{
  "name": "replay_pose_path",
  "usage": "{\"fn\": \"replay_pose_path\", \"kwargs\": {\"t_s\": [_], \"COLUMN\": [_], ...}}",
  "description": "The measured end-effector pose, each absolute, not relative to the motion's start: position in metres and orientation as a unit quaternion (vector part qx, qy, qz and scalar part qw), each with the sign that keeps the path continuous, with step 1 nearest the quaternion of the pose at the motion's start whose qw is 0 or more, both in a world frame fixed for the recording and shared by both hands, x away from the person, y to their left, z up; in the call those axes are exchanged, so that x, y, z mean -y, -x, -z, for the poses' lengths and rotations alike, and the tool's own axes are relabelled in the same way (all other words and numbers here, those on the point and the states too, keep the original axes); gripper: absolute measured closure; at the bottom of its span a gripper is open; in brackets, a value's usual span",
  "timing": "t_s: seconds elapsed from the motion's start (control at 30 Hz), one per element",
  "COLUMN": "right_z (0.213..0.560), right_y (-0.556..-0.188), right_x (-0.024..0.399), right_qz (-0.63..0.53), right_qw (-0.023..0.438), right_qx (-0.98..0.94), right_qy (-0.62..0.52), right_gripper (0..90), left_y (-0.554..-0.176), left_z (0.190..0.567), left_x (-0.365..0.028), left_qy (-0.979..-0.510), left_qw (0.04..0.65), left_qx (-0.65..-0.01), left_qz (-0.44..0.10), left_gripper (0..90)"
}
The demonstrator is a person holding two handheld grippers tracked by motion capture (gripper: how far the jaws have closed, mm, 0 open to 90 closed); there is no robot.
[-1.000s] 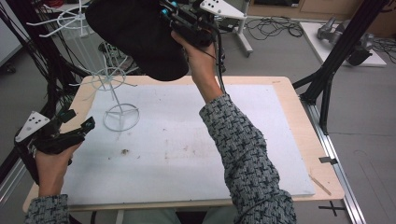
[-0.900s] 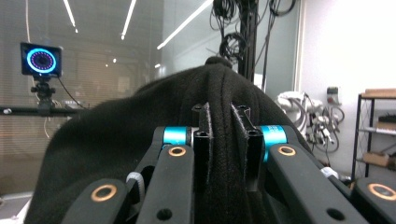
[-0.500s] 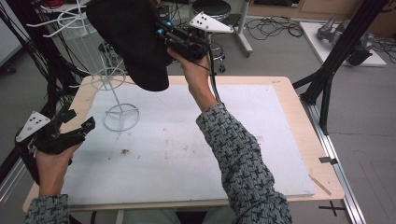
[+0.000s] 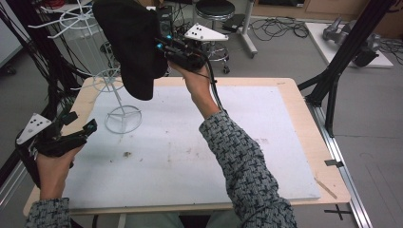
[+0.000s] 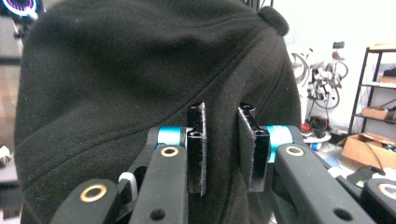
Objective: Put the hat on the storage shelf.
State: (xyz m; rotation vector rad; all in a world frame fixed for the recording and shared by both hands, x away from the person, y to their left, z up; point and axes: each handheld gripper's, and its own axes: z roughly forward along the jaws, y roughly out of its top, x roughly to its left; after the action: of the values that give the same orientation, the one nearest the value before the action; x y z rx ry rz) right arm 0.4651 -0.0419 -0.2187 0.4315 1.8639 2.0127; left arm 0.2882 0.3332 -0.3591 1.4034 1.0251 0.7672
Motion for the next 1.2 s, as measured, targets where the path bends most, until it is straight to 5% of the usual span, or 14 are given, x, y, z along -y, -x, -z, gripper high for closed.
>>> {"fn": "replay_pose_path", "kwargs": {"t_s": [0.53,1.2], "right_z": [0.228,0.224], "right_y": [-0.465,-0.460], "right_x": [0.036,0.076], "right_qz": [-0.689,-0.678], "right_qw": [0.189,0.225], "right_qx": [-0.681,-0.674], "right_qy": [-0.160,-0.189], "right_gripper": [69.2,48.5], "left_y": [-0.288,-0.288], "left_z": [0.359,0.359], "left_x": [-0.334,-0.334], "left_qy": [-0.599,-0.602], "left_qw": [0.582,0.579], "left_qx": [-0.440,-0.441], "left_qz": [-0.329,-0.329], "left_gripper": [18.4,18.4]}}
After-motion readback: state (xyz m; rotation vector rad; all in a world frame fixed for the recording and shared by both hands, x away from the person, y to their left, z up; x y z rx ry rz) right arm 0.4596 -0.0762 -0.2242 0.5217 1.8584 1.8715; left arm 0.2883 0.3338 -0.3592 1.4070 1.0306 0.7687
